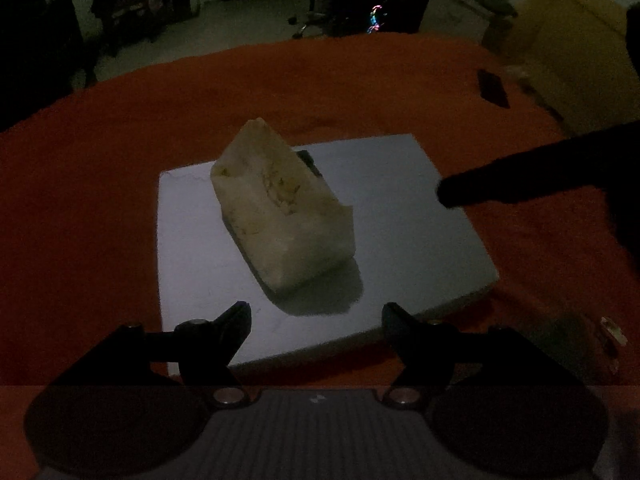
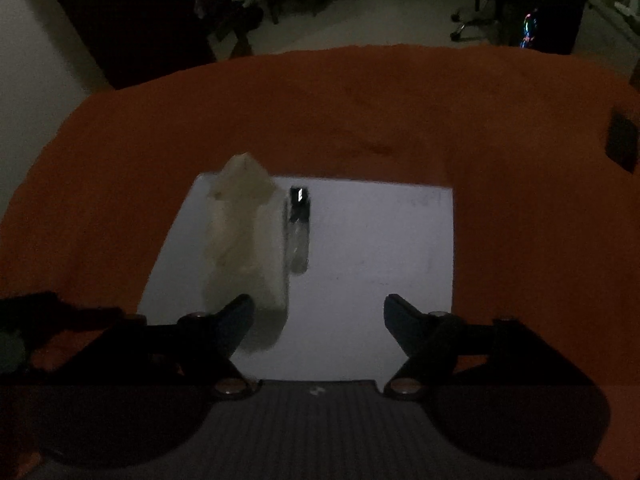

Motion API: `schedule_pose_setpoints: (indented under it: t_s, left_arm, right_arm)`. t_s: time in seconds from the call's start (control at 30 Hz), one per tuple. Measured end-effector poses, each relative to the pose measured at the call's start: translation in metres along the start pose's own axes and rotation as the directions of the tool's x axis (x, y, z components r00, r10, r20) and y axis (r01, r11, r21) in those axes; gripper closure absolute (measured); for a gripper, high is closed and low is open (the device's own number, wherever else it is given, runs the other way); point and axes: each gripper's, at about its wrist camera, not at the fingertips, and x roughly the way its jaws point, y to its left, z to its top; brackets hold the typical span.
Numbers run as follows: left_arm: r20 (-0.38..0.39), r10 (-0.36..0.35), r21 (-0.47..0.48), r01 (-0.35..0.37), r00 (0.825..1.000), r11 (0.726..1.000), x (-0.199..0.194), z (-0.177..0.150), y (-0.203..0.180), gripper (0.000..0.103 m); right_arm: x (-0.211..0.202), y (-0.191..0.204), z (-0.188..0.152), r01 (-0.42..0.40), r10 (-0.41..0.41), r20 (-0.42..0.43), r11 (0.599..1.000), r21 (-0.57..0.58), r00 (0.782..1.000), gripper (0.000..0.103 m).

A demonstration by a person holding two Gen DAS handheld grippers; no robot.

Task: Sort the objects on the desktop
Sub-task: 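Move the open right tool back over the black-capped glass vial, then close the right tool around the black-capped glass vial and lift it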

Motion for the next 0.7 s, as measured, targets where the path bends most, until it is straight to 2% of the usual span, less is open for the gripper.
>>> schedule_pose_setpoints:
  t_s: [0.1,0.17,0.23,0.43,0.6,0.7]
  left_arm:
    - [-0.006,0.007,-0.020,-0.007,1.000,1.000,0.008,0.002,0.001,0.034]
    - [-0.004,0.001,-0.019,-0.001,1.000,1.000,0.008,0.001,-0.001,0.034]
    - [-0.003,-0.003,-0.013,0.003,1.000,1.000,0.008,-0.001,-0.002,0.034]
    - [-0.017,0.007,0.012,-0.007,1.000,1.000,0.011,-0.007,-0.006,0.034]
    - [-0.027,0.018,0.030,-0.017,0.999,0.999,0.013,-0.010,-0.008,0.034]
    - [-0.023,0.041,0.021,-0.040,0.999,0.999,0.019,0.000,-0.004,0.034]
  right_arm:
    - [0.023,-0.002,0.006,0.012,-0.012,0.015,1.000,0.013,1.000,0.036]
    - [0.040,-0.003,0.010,0.016,-0.017,0.031,0.999,0.032,0.999,0.045]
    - [0.056,-0.003,0.015,0.001,-0.003,0.034,0.999,0.043,0.999,0.047]
    - [0.090,0.002,0.031,0.003,-0.003,0.006,1.000,0.027,1.000,0.047]
    - [0.111,0.013,0.030,0.034,-0.034,-0.051,0.999,-0.003,0.998,0.047]
    - [0.120,0.018,0.027,0.038,-0.039,-0.068,0.999,-0.017,0.997,0.047]
